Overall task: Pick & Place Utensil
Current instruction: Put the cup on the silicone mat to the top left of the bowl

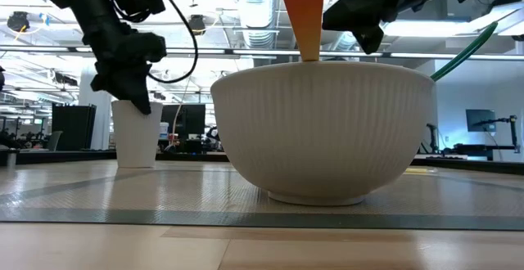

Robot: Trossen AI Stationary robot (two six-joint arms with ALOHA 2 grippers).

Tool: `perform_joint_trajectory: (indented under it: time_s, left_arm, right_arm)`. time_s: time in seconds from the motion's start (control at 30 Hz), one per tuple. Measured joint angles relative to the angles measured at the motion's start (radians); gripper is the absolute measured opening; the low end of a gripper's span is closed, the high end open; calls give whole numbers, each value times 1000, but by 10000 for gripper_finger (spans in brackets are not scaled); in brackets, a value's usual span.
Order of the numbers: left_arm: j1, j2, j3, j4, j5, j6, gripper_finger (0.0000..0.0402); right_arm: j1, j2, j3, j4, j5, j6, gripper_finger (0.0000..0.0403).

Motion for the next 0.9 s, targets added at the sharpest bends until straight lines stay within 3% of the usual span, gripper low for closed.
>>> perform_joint_trajectory:
  time_s: [0.13,0.33,0.43,0.6,0.73,0.9]
  left_arm:
    - [0,-6,0,81,-14,4,15]
    - [-72,0,16,434,131,2,10]
    - [-160,6,41,510,185,-25,11]
    - [-335,89,95,512,159,-90,11]
    - [-412,202,172,469,104,-59,11]
    - [-425,320,346,193,-16,37,11]
  right_arm:
    - [-6,0,0,0,0,0,63]
    - [-23,0,0,1,0,0,63]
    - [-24,0,0,1,0,0,63]
    - [-23,0,0,2,0,0,63]
    - [-24,0,0,6,0,0,63]
    - [-23,0,0,6,0,1,63]
